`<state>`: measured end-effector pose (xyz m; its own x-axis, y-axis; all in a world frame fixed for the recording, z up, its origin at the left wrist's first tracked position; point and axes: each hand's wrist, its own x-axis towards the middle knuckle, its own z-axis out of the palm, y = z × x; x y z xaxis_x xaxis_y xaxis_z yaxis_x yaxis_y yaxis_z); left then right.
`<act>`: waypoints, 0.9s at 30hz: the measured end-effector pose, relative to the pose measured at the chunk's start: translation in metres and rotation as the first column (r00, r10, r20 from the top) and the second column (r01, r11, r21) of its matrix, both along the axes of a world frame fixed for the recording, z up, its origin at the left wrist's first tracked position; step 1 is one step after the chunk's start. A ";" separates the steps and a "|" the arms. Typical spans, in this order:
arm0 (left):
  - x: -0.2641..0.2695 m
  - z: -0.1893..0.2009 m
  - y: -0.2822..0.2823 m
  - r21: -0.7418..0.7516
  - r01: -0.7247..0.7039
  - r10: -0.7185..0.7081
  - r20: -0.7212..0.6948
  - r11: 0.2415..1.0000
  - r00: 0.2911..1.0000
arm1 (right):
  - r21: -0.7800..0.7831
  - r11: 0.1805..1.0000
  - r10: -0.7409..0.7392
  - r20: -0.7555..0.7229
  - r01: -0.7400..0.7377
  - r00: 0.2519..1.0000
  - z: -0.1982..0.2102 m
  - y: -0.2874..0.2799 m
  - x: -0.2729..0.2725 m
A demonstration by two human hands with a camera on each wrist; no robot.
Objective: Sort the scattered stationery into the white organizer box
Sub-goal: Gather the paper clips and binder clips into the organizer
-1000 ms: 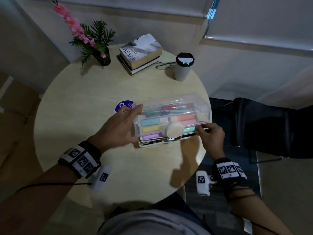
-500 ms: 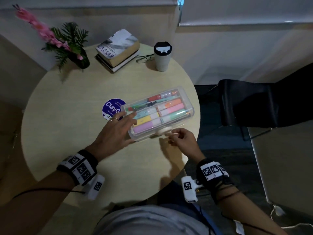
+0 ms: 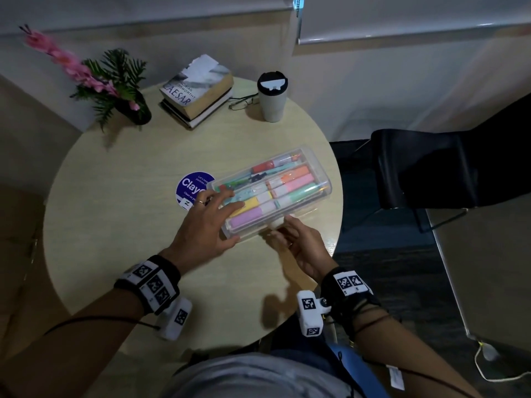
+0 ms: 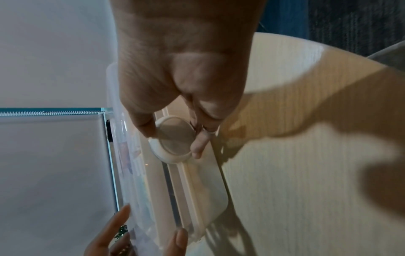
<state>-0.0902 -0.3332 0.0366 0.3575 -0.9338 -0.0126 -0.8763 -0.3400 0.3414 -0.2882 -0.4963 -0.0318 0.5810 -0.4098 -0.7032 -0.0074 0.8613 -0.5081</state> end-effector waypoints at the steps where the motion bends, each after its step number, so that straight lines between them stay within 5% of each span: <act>1: 0.000 0.000 0.000 0.000 -0.001 0.001 -0.002 1.000 1.000 | -0.038 0.999 -0.012 -0.011 0.012 1.000 0.000 0.000 0.000; 6: -0.002 -0.001 0.001 -0.003 -0.008 0.008 0.005 1.000 1.000 | -0.286 0.958 -0.045 -0.117 0.010 0.992 -0.003 0.007 0.002; 13: -0.007 -0.006 0.002 0.001 -0.015 0.015 0.060 1.000 0.998 | -0.676 0.725 -0.101 -0.295 -0.133 0.950 -0.014 0.019 0.016; 16: -0.007 -0.008 0.002 0.009 -0.007 0.006 0.073 1.000 0.997 | -0.732 0.651 -0.093 -0.339 -0.201 0.936 -0.018 0.019 0.011; 22: -0.002 -0.010 0.002 -0.056 -0.017 0.015 -0.025 0.998 1.000 | -0.738 0.626 -0.102 -0.396 -0.250 0.913 -0.019 -0.019 -0.004; 25: -0.005 -0.015 0.002 -0.020 -0.238 0.236 -0.095 0.971 0.967 | -0.723 0.680 -0.284 -0.414 -0.123 0.865 -0.017 -0.059 -0.009; 27: -0.007 -0.021 0.000 0.022 -0.471 0.458 -0.274 0.882 0.845 | -0.687 0.726 -0.342 -0.400 -0.031 0.850 -0.008 -0.089 -0.007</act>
<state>-0.0974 -0.3327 0.0152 0.7388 -0.6611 -0.1305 -0.4946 -0.6635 0.5613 -0.2949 -0.5857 -0.0397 0.1371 -0.9158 -0.3775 -0.2996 0.3249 -0.8971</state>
